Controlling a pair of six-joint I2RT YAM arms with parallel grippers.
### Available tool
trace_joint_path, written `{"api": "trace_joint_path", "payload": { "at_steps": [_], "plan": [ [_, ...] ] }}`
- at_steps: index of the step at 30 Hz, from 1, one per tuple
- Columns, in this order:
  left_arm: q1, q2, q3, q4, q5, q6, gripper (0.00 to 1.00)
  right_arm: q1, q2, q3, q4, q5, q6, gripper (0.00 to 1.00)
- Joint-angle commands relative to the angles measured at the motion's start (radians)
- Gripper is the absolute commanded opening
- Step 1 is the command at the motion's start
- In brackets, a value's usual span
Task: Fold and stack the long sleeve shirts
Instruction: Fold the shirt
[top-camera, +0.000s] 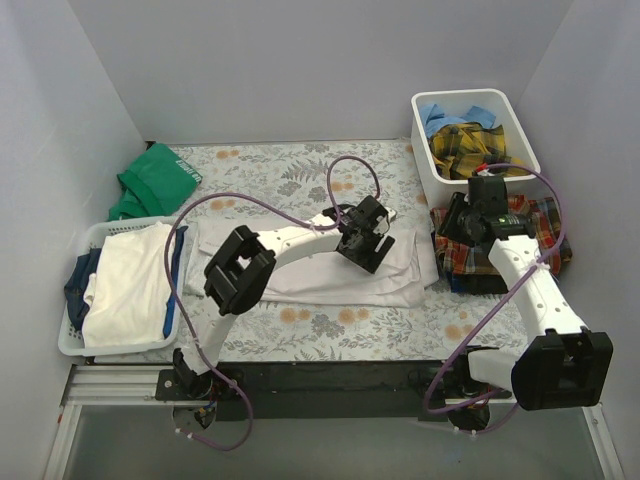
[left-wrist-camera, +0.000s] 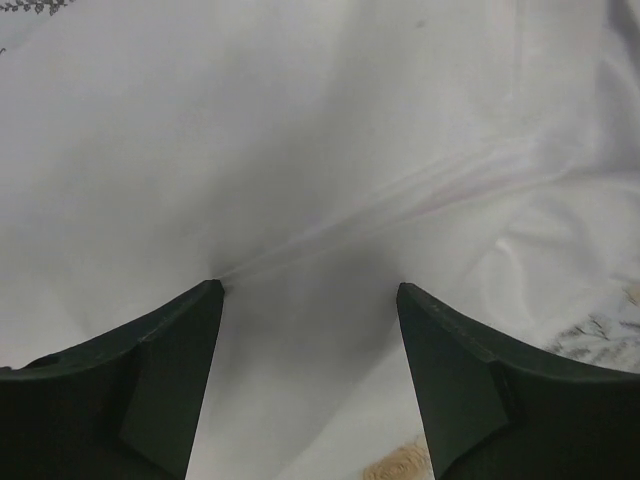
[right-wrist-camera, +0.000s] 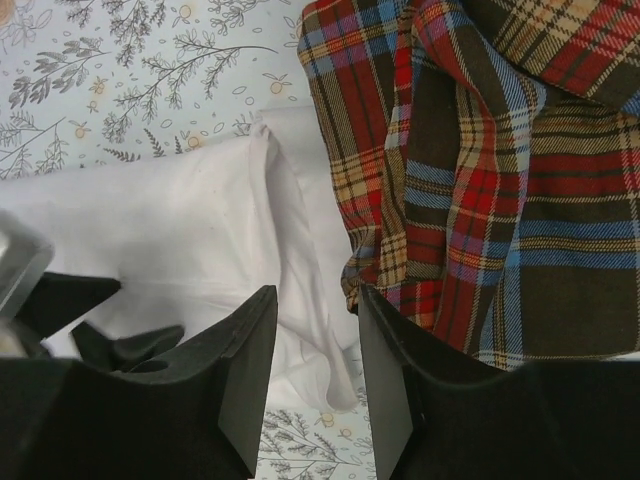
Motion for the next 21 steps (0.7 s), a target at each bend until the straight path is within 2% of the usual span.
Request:
{"api": "trace_joint_path", "payload": {
  "at_steps": [1,6,11,14,18,21],
  "plan": [
    [-0.001,0.08,0.08,-0.023,-0.18,0.029,0.7,-0.02,-0.042,-0.001,-0.009,-0.015,-0.003,0.47],
    [0.005,0.204,0.143,-0.064,-0.408,0.009,0.71,-0.037,-0.039,0.004,-0.01,-0.029,-0.012,0.46],
    [0.072,0.31,0.276,-0.147,-0.488,-0.086,0.72,-0.042,-0.028,0.016,-0.01,-0.07,-0.042,0.46],
    [0.144,0.376,0.36,-0.15,-0.464,-0.127,0.72,-0.042,-0.022,0.022,-0.012,-0.106,-0.065,0.46],
    [0.238,0.5,0.639,-0.187,-0.411,-0.17,0.74,-0.04,-0.008,0.021,-0.018,-0.187,-0.085,0.46],
    [0.298,0.538,0.686,-0.129,-0.332,-0.167,0.75,-0.04,0.01,0.016,-0.015,-0.235,-0.104,0.45]
  ]
}}
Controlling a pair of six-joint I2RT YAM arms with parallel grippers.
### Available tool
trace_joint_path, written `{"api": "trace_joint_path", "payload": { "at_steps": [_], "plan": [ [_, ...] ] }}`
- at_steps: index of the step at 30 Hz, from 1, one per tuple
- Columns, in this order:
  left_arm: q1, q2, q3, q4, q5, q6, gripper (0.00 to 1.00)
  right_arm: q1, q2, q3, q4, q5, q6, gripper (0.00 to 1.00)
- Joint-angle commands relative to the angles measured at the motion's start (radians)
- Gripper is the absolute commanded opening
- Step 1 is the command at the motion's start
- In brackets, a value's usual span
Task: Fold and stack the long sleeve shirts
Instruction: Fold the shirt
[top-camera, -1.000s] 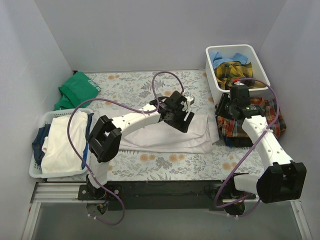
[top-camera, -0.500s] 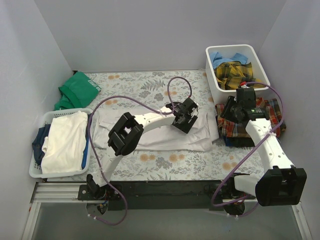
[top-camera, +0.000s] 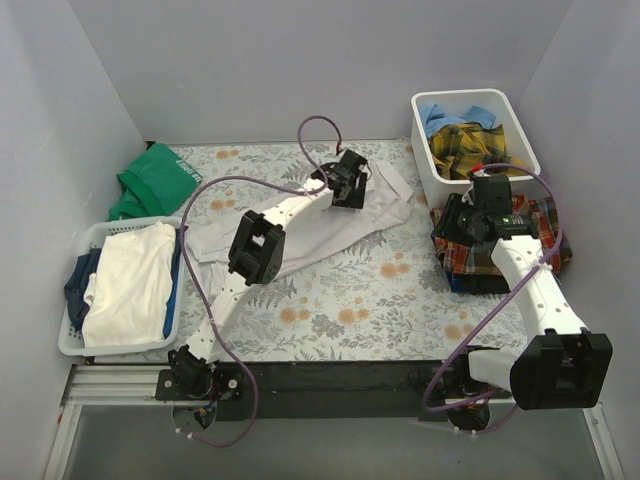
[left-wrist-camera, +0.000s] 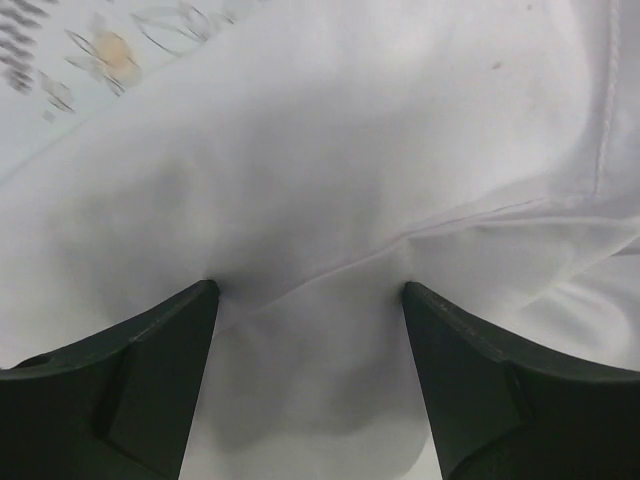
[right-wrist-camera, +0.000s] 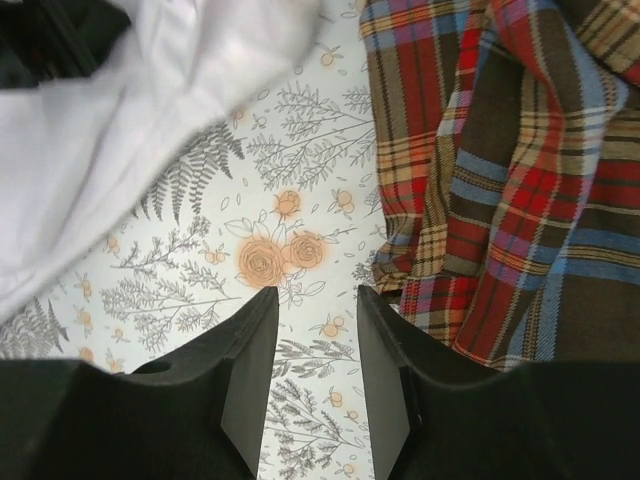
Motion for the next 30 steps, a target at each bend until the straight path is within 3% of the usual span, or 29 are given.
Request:
{"api": "trace_joint_path", "payload": {
  "at_steps": [1,5,11,20,22,26,30],
  "plan": [
    [0.126,0.054,0.032,-0.008,0.046,-0.012,0.77,-0.003,0.029,0.019,0.0,-0.112,-0.05,0.46],
    [0.157,-0.018,0.014,0.141,0.144,0.045,0.81,0.001,0.064,0.031,0.028,-0.163,-0.09,0.46],
    [0.169,-0.205,-0.005,0.254,0.183,0.108,0.98,0.079,0.12,0.099,0.077,-0.177,-0.109,0.47],
    [0.29,-0.51,-0.135,0.18,0.294,0.07,0.98,0.435,0.362,0.264,0.125,-0.124,-0.11,0.48],
    [0.339,-0.574,-0.178,0.134,0.258,0.051,0.98,0.523,0.451,0.335,0.144,-0.13,-0.113,0.47],
    [0.39,-0.688,-0.291,0.097,0.018,0.042,0.98,0.648,0.613,0.483,0.163,-0.166,-0.113,0.48],
    [0.458,-0.774,-0.356,0.037,-0.04,-0.056,0.98,0.734,0.815,0.683,0.143,-0.199,-0.136,0.48]
  ]
}}
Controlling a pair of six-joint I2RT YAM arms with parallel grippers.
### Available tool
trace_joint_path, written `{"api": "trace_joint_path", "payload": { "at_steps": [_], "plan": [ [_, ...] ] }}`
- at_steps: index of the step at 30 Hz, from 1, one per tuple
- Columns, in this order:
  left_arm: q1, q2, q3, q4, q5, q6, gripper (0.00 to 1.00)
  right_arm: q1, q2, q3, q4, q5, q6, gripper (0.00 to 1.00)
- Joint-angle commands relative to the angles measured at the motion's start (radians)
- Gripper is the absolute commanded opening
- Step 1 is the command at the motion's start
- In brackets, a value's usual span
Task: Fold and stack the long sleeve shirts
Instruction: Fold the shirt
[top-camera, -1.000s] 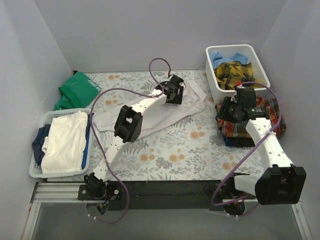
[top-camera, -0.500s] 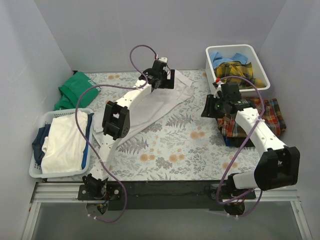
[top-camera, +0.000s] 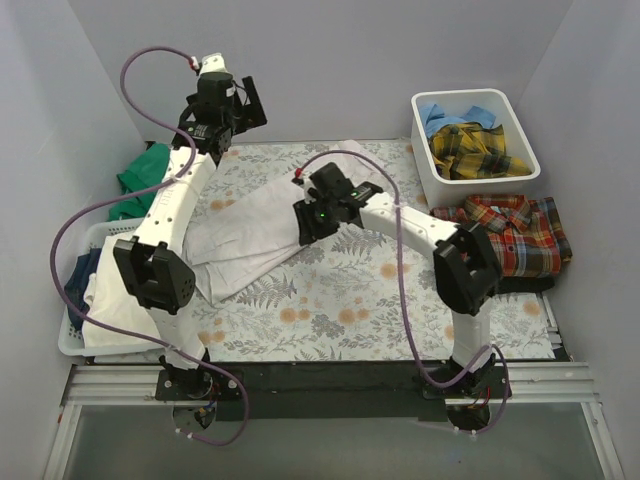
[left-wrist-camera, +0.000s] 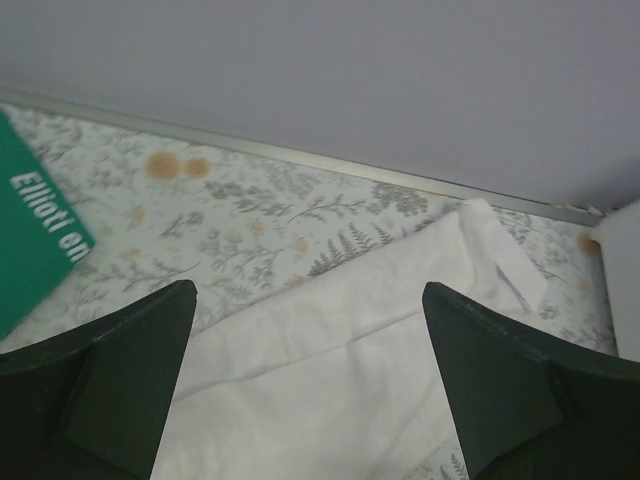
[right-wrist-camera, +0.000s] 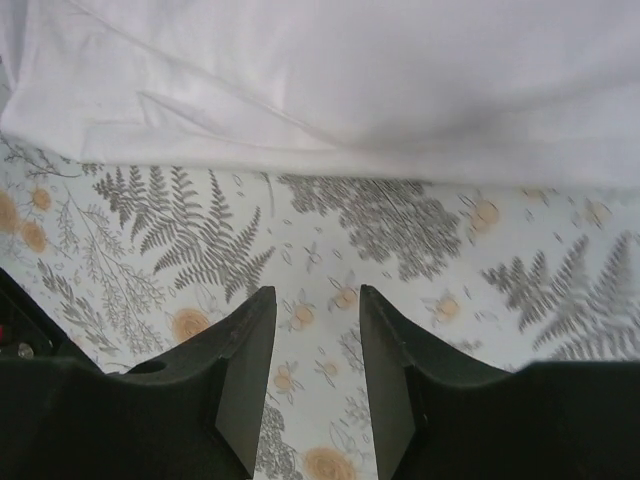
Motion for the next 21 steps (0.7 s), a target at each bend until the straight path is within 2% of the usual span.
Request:
{"api": "trace_joint_path", "payload": {
  "at_steps": [1,8,11,17,21],
  "plan": [
    [0.058,-0.079,-0.084,-0.143,-0.117,-0.103,0.98,0.082,0.157,0.256,0.019,-0.059,-0.034,0.48],
    [0.088,-0.248,-0.253,-0.069,-0.054,-0.143,0.98,0.177,0.443,0.586,0.006,-0.118,-0.046,0.52],
    [0.092,-0.277,-0.275,-0.077,-0.04,-0.168,0.98,0.194,0.522,0.646,0.013,-0.149,-0.033,0.52],
    [0.095,-0.301,-0.295,-0.075,-0.056,-0.173,0.98,0.22,0.596,0.629,0.021,-0.194,-0.026,0.53],
    [0.096,-0.3,-0.301,-0.074,-0.042,-0.174,0.98,0.231,0.559,0.464,0.024,-0.182,-0.042,0.52]
  ]
}}
